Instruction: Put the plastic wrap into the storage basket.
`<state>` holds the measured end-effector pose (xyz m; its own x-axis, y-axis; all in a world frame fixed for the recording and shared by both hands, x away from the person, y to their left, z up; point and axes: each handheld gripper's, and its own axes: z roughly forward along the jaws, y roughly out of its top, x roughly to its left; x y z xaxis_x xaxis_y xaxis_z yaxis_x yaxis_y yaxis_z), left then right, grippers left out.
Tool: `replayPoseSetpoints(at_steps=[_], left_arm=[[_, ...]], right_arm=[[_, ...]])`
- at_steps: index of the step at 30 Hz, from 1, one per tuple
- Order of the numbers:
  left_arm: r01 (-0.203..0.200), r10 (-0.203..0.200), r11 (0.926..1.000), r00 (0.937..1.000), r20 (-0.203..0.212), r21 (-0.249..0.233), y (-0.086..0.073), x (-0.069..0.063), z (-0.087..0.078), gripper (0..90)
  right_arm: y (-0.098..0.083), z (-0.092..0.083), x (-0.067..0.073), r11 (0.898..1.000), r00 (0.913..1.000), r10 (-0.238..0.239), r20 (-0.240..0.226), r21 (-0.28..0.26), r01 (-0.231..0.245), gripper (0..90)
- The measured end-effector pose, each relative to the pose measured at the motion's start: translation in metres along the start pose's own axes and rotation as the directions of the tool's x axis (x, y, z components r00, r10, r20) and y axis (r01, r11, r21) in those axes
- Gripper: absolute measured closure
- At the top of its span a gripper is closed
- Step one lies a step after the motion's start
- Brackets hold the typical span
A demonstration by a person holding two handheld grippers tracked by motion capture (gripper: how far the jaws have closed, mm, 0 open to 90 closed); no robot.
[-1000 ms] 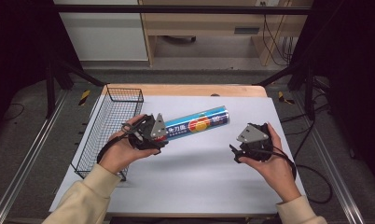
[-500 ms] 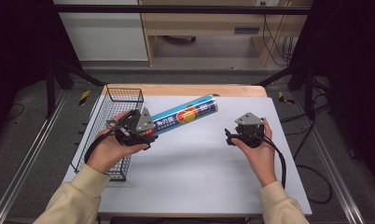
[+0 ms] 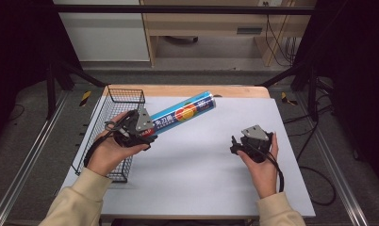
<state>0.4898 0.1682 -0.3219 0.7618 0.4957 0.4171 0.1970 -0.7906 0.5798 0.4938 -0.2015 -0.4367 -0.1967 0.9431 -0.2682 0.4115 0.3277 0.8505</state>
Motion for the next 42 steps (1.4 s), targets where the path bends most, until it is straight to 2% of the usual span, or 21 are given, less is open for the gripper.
replayPoseSetpoints(at_steps=[3, 6, 8, 15, 17, 21, 22, 24, 25, 27, 30, 32, 34, 38, 40, 42], left_arm=[[0.023, -0.023, 0.9997, 0.9995, -0.023, 0.001, 0.001, 0.002, -0.003, 30.2], [0.038, -0.038, 0.9993, 0.9984, -0.041, 0.0, 0.0, 0.002, -0.007, 30.2], [0.047, -0.046, 0.9988, 0.9974, -0.054, 0.011, -0.001, 0.002, -0.011, 30.3], [0.079, -0.074, 0.9955, 0.9927, -0.095, 0.053, -0.006, 0.0, -0.019, 30.3], [0.116, -0.11, 0.9921, 0.9875, -0.113, 0.046, -0.01, 0.0, -0.025, 30.4], [0.125, -0.119, 0.991, 0.9843, -0.131, 0.046, -0.014, 0.001, -0.033, 30.5], [0.139, -0.13, 0.989, 0.9802, -0.149, 0.051, -0.015, 0.0, -0.037, 30.5], [0.145, -0.135, 0.9879, 0.9792, -0.151, 0.055, -0.016, 0.0, -0.04, 30.5], [0.155, -0.144, 0.9864, 0.9753, -0.168, 0.055, -0.02, -0.002, -0.042, 30.5], [0.175, -0.164, 0.9831, 0.972, -0.168, 0.053, -0.023, -0.004, -0.043, 30.6], [0.188, -0.175, 0.9805, 0.9693, -0.172, 0.059, -0.028, -0.007, -0.044, 30.6], [0.19, -0.172, 0.9786, 0.9676, -0.184, 0.08, -0.032, -0.009, -0.047, 30.6], [0.211, -0.194, 0.9743, 0.9636, -0.184, 0.078, -0.035, -0.01, -0.051, 30.7], [0.223, -0.204, 0.9714, 0.9589, -0.197, 0.081, -0.038, -0.01, -0.057, 30.7], [0.244, -0.223, 0.9663, 0.9516, -0.212, 0.081, -0.04, -0.01, -0.062, 30.8], [0.253, -0.229, 0.9631, 0.9481, -0.221, 0.091, -0.041, -0.009, -0.064, 30.8]], right_arm=[[-0.004, -0.002, -0.003, 1.0, 0.9997, 0.022, 0.012, -0.005, -0.022, 7.1], [-0.007, -0.001, -0.009, 0.999, 0.9992, 0.04, 0.004, 0.021, -0.04, 6.0], [-0.008, 0.0, -0.013, 0.997, 0.9969, 0.073, 0.028, 0.034, -0.074, 7.0], [-0.011, -0.001, -0.016, 0.996, 0.9966, 0.075, 0.036, 0.039, -0.076, 6.7], [-0.01, -0.003, -0.014, 0.997, 0.9972, 0.069, 0.029, 0.027, -0.07, 6.8], [-0.009, -0.002, -0.011, 0.998, 0.9981, 0.057, 0.023, 0.028, -0.058, 6.8], [-0.009, -0.001, -0.01, 0.998, 0.9983, 0.055, 0.021, 0.03, -0.056, 6.8], [-0.009, -0.001, -0.009, 0.998, 0.9983, 0.055, 0.018, 0.029, -0.055, 6.8], [-0.008, -0.001, -0.008, 0.998, 0.9987, 0.047, 0.017, 0.029, -0.048, 6.8], [-0.008, -0.001, -0.007, 0.999, 0.999, 0.042, 0.016, 0.031, -0.043, 6.8], [-0.008, -0.001, -0.006, 0.999, 0.9991, 0.04, 0.015, 0.029, -0.04, 6.9], [-0.008, -0.003, -0.007, 0.999, 0.9991, 0.036, 0.02, 0.029, -0.037, 7.0], [-0.009, -0.003, -0.008, 0.999, 0.9991, 0.034, 0.023, 0.028, -0.035, 7.0], [-0.009, -0.004, -0.007, 0.999, 0.999, 0.039, 0.022, 0.03, -0.04, 7.1], [-0.008, -0.004, -0.007, 0.999, 0.999, 0.038, 0.023, 0.028, -0.039, 7.1], [-0.009, -0.004, -0.007, 0.999, 0.9991, 0.037, 0.022, 0.029, -0.038, 7.2]])
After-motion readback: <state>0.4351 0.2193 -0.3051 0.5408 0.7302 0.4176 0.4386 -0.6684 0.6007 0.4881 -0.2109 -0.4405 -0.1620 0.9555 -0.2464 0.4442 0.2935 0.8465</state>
